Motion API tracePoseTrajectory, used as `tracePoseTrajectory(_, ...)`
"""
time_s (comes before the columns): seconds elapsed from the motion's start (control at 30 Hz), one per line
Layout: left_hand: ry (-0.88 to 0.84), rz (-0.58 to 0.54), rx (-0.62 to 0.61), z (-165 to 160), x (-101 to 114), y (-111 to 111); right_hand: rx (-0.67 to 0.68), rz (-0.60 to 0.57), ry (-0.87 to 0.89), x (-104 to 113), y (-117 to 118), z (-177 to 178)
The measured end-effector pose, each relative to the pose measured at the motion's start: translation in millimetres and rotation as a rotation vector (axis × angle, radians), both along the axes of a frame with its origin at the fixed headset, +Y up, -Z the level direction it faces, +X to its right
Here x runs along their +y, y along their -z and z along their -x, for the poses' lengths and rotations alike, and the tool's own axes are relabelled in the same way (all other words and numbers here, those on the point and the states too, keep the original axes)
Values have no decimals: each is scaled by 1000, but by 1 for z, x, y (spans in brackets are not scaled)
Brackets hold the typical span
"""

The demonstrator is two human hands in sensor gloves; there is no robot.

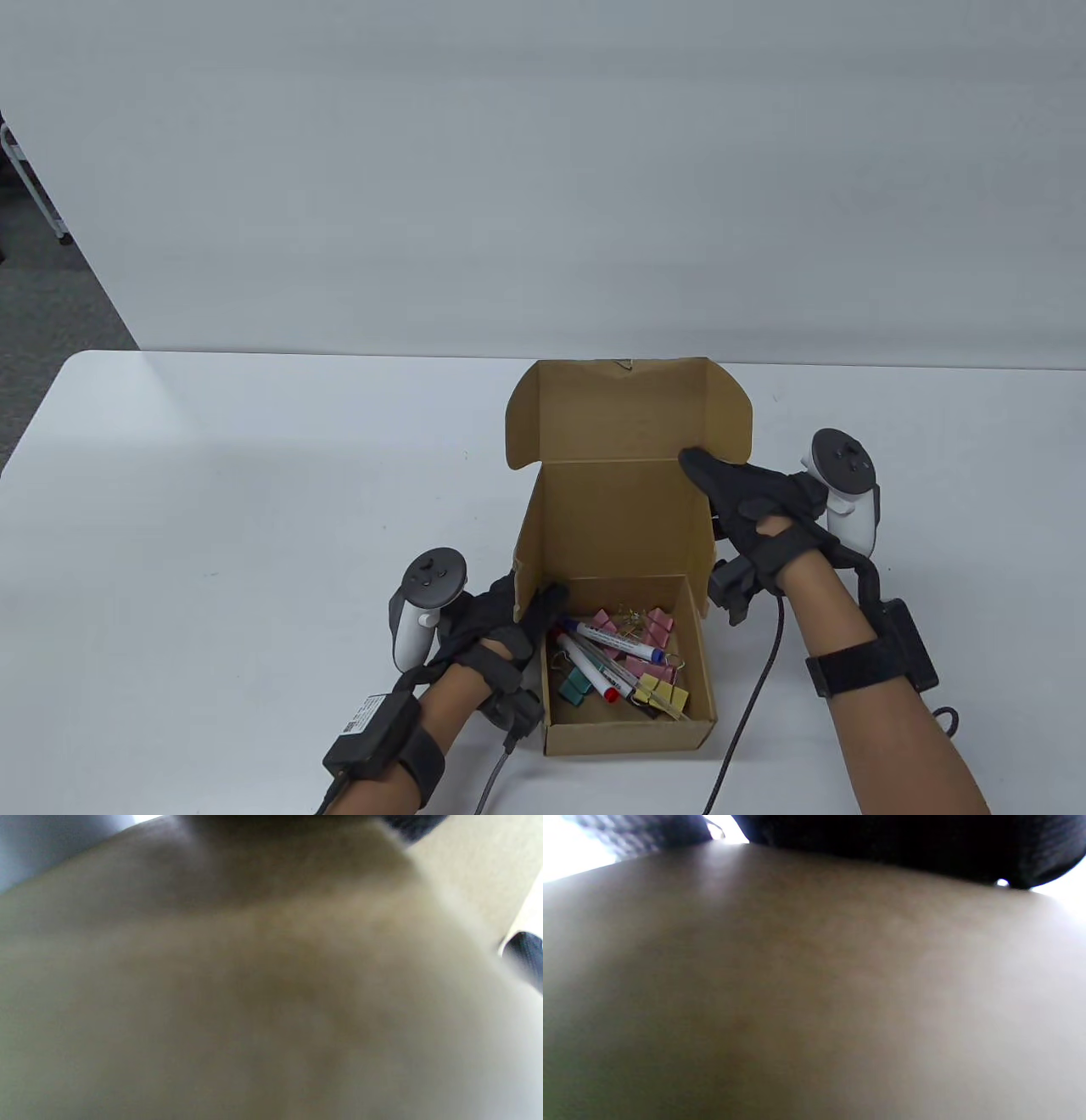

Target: Open four flaps of mailer box and unpack office supplies

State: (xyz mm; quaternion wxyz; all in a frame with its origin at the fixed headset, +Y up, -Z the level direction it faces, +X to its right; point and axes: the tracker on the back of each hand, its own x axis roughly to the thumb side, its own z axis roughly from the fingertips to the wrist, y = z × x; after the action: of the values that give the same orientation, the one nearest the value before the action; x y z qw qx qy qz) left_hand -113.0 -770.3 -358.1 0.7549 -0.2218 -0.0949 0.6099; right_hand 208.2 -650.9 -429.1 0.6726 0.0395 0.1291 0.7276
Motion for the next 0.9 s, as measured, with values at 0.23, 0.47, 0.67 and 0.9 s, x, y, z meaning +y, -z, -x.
tracePoseTrajectory(0.23, 108, 51, -32, -3, 6, 2, 12, 211, 35, -21, 34, 0)
tracePoseTrajectory(0.47, 97, 56, -40, -3, 4, 3, 9, 308, 150, -54, 47, -3)
tracePoseTrajectory(0.67, 96, 63, -36, -3, 4, 2, -28, 342, 191, -94, 38, -16)
tracePoseTrajectory(0.9, 102, 71, -39, -2, 4, 2, -119, 316, 154, -118, 13, -43)
